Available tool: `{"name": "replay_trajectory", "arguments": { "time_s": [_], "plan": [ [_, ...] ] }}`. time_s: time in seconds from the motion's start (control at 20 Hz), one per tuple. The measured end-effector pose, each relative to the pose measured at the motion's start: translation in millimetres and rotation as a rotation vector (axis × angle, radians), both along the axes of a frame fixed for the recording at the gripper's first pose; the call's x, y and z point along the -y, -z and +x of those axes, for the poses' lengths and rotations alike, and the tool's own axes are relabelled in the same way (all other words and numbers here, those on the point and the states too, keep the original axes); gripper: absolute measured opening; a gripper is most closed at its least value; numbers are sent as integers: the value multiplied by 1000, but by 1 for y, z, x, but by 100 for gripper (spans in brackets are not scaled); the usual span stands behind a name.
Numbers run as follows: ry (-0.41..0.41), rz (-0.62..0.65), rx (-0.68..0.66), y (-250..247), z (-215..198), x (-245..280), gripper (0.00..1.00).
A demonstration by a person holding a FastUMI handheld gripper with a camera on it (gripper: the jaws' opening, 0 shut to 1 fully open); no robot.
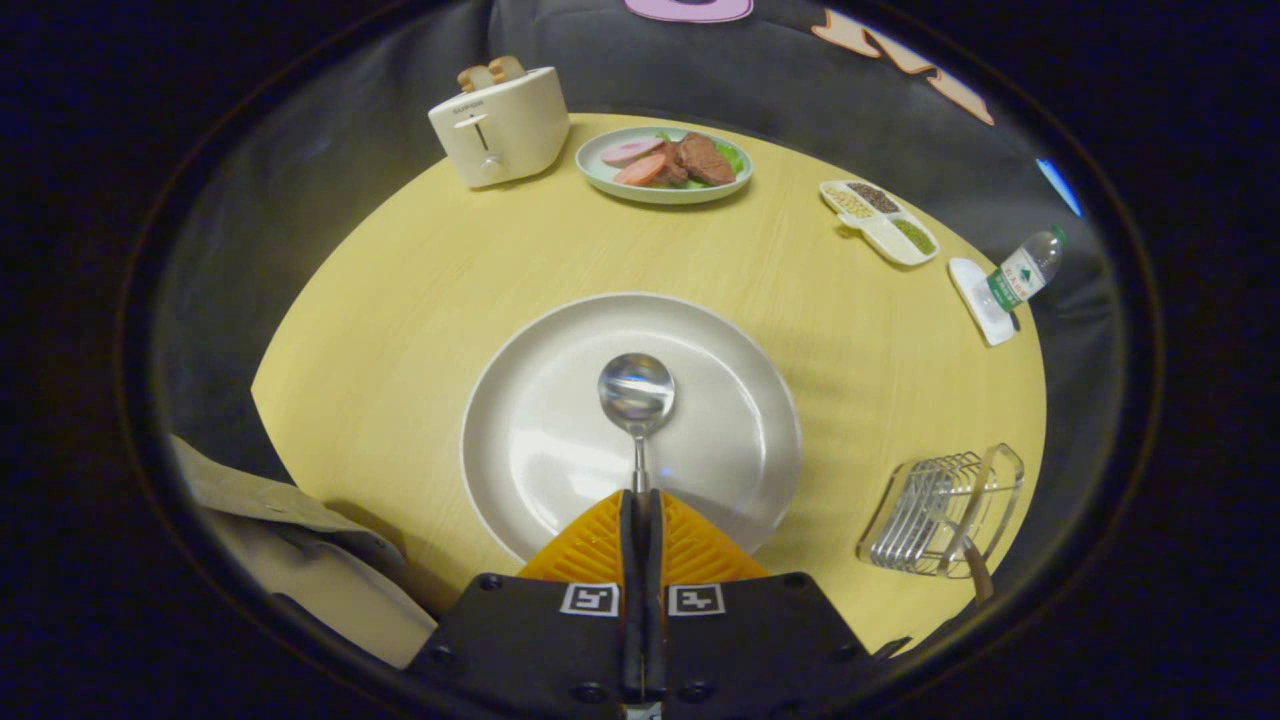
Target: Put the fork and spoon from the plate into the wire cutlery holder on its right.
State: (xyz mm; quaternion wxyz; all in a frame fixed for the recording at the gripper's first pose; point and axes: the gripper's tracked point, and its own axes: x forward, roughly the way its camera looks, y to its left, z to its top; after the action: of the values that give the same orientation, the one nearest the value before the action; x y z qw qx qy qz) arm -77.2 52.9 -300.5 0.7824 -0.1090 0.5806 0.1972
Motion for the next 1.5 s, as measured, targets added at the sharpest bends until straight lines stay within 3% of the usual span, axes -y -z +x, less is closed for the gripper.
{"name": "replay_trajectory", "arguments": {
  "time_s": [0.2, 1.0, 1.5],
  "plan": [
    [0, -22, 2, -15, 1, 23, 4],
    [142, -143, 10, -78, 11, 161, 4],
    [115, -265, -80, -78, 9, 224, 5]
  ]
}}
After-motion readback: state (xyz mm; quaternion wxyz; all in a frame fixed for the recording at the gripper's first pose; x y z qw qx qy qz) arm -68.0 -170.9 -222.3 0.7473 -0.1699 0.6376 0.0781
